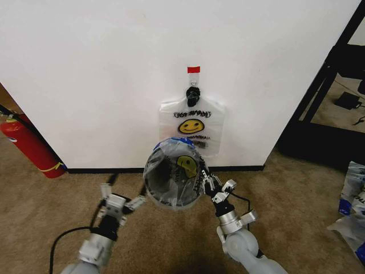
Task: Pick up the garbage bag from the wall and place it over the trash bin.
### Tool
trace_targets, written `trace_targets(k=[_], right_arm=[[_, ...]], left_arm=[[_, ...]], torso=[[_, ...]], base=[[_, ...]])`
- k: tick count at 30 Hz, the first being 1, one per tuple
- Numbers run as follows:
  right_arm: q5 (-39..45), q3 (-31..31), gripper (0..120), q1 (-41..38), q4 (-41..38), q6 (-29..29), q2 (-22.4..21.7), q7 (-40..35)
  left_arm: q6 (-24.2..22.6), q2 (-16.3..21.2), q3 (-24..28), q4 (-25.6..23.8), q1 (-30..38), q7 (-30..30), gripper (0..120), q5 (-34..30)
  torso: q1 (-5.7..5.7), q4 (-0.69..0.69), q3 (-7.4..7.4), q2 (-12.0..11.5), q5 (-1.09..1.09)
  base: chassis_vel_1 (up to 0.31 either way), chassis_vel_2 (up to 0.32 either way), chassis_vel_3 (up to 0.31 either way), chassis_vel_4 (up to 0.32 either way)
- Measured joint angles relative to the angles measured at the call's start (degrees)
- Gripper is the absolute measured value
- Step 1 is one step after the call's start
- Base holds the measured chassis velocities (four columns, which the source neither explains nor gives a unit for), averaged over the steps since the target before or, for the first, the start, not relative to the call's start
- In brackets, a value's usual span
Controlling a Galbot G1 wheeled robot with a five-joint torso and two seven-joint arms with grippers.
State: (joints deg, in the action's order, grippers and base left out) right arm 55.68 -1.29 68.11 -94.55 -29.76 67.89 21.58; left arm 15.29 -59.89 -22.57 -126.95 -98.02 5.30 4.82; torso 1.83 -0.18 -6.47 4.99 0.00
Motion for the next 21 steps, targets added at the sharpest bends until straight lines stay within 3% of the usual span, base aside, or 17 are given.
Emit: trace_targets(k=[5,8,12,15,18,21], right_arm=[[-4.26,1.55,2,0.09,1.41,-1.42,-0.34,0.25],[-8.66,2.02,2,-0.09,2.87,-2.89,0.34,0.31],[-12.68,2.72,2,-0.66,4.10,-4.32,1.72,0.29],[-13.96,3.25,2,-0.89,4.41,-4.69,2.12,0.38],[-16.01,4.74,2,-1.26,4.52,-5.13,2.47,0.78],[-17.94,5.61,2,-1.29,4.72,-5.50,2.49,1.44]], left_arm=[[2.53,-0.94,-0.01,4.05,1.72,-3.72,52,11.46],[2.73,-0.19,0.06,6.08,3.08,-5.68,46,14.35],[2.07,0.88,0.37,9.69,5.47,-7.30,27,17.44],[1.12,1.19,0.73,11.17,6.17,-7.38,21,18.22],[-1.72,1.34,1.42,14.29,7.73,-6.95,6,18.99],[-3.79,1.20,1.96,15.97,8.82,-6.16,0,18.12]], torso=[[0.00,0.00,0.00,0.00,0.00],[0.00,-0.01,0.00,0.00,-0.01],[0.00,-0.01,0.00,0.00,0.00],[0.00,-0.01,0.00,0.00,-0.01],[0.00,0.00,0.00,0.00,-0.01],[0.00,-0.01,0.00,0.00,-0.01]], base=[[0.000,0.000,0.000,0.000],[0.000,0.000,0.000,0.000],[0.000,0.000,0.000,0.000],[0.000,0.000,0.000,0.000],[0.000,0.000,0.000,0.000],[0.000,0.000,0.000,0.000]])
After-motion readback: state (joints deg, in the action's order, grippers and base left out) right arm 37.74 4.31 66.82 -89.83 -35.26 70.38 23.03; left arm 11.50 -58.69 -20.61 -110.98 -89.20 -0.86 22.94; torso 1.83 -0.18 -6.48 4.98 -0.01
